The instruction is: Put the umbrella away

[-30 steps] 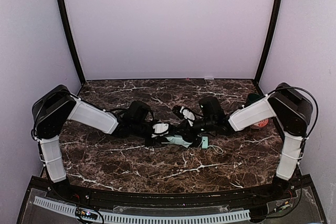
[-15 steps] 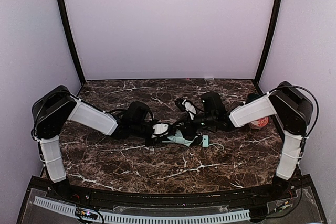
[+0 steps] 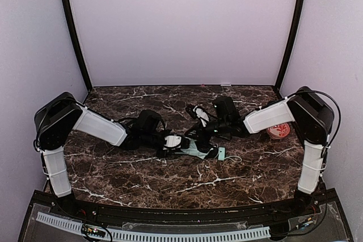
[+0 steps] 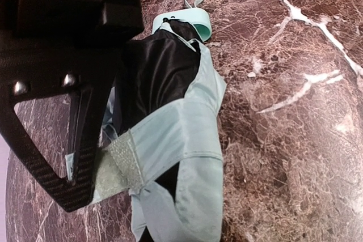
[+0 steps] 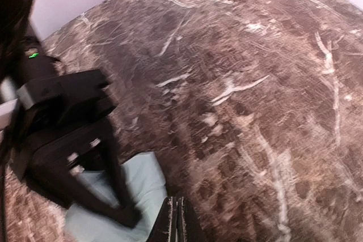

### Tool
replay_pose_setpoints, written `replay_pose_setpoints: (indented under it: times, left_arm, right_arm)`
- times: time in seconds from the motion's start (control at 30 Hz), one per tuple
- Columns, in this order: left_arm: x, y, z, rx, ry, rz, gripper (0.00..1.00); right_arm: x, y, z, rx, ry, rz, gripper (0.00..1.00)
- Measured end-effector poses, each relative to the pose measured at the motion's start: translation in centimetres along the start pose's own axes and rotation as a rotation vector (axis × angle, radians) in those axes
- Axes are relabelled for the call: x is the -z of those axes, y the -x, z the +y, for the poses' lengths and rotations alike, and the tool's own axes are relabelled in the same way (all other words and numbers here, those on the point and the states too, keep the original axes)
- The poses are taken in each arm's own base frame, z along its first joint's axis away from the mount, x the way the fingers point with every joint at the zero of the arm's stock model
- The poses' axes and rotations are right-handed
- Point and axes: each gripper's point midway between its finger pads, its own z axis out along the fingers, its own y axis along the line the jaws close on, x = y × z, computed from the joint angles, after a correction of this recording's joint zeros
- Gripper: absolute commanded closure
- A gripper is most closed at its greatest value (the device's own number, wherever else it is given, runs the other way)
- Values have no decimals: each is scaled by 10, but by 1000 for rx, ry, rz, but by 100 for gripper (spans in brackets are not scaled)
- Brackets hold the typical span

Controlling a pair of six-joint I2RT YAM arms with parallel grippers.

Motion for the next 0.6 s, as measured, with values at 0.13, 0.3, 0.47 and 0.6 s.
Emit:
replay_pose_setpoints:
  times: [0.13, 0.3, 0.47, 0.6]
  left_arm:
    - [0, 2, -3, -20, -14, -9, 100]
    - [0, 3, -3, -28, -21, -11, 100]
    - [-4, 5, 0, -3, -42, -7, 100]
    - [-10, 7, 5, 18, -57, -16, 100]
  right_arm:
    - [-8, 3, -15, 4, -32, -15, 100]
    - [-12, 1, -22, -2, -43, -23, 100]
    - [-7, 6, -17, -11, -35, -29, 100]
    - [18, 9, -2, -24, -32, -46, 100]
